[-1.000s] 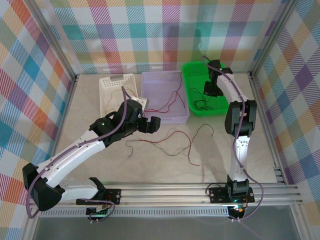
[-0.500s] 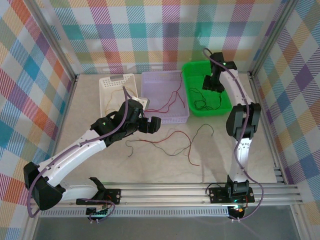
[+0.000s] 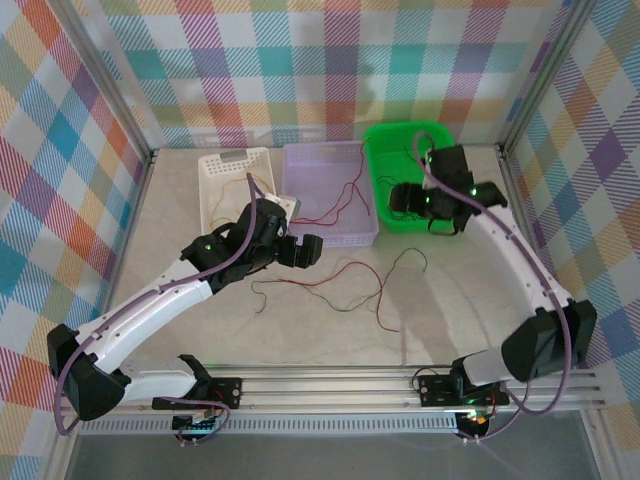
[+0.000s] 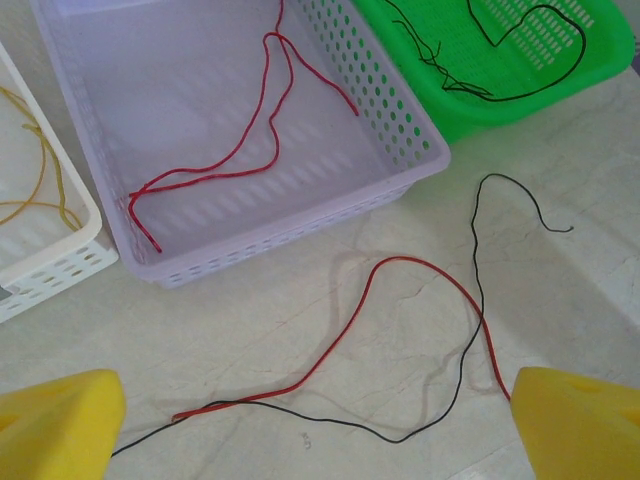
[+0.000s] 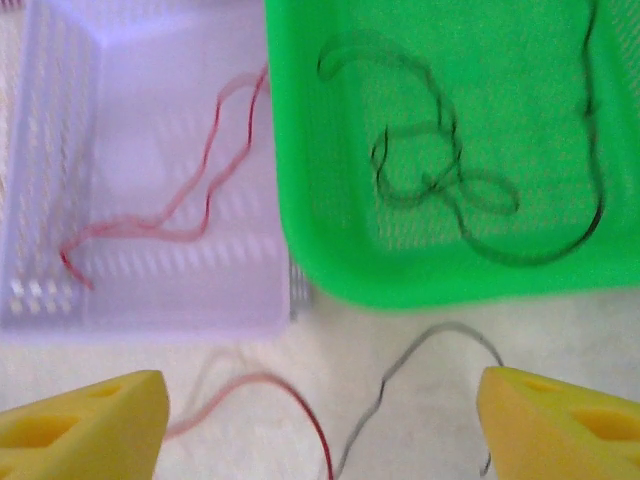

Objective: Untangle the cables

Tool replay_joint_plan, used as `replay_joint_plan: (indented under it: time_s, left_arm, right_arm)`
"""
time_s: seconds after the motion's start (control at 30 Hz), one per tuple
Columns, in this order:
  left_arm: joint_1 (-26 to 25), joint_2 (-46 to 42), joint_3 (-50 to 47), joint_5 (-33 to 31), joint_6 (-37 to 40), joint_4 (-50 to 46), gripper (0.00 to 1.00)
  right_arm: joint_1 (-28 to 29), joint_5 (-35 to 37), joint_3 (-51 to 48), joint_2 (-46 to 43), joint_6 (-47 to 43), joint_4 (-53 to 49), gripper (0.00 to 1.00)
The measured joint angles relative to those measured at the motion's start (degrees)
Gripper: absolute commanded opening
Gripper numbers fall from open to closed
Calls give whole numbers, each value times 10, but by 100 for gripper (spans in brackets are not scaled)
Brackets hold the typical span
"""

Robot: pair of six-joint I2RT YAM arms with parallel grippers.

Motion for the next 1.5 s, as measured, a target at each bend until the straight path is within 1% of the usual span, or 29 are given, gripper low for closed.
replay_joint_plan:
  time_s: [0.1,0.13,0.27,0.37,0.57,0.67,0.8,0.9,1.0,1.07,1.13,1.17,1.3,1.37,1.43,1.5]
  left_arm:
    - [0,0,0,0,2,0,99]
    - [0,0,0,0,2,0,99]
    - [0,0,0,0,2,0,99]
    - [0,1,0,0,2,0,99]
    - [0,15,0,0,2,0,99]
    - [0,21,0,0,3,0,99]
    - [0,24,0,0,4,0,98]
    - [0,25,0,0,4,0,98]
    - [0,26,0,0,4,0,98]
    - [0,26,0,0,4,0,98]
    - [0,26,0,0,4,0,99]
    - [0,26,0,0,5,0,98]
    - [0,26,0,0,5,0,98]
    - [0,26,0,0,5,0,98]
    - [0,26,0,0,5,0,98]
    - [0,26,0,0,5,0,98]
  right_arm:
    - [30,-2,-86,-51,15,8,91]
    - [42,-2,-114,-70,20,12,94]
    - [82,-3,-199,-137,43,24,95]
    - [101,-7,-257,-158,59,43,96]
    - [109,-8,-347,-122,84,84,95]
    - [109,-7,-365,-94,92,112,93]
    - [116,-20,-367,-30,106,177,90]
    - [121,-28,-367,14,118,219,84]
    - [122,-23,-355,47,127,235,77]
    - [122,-14,-342,62,134,223,70]
    - [122,-1,-330,77,136,208,58]
    - [122,6,-325,82,139,200,54]
    - [122,30,-311,99,146,177,45]
    - [123,37,-305,106,147,170,43]
    - [123,41,-300,116,146,164,35]
    - [124,47,-292,123,146,152,29]
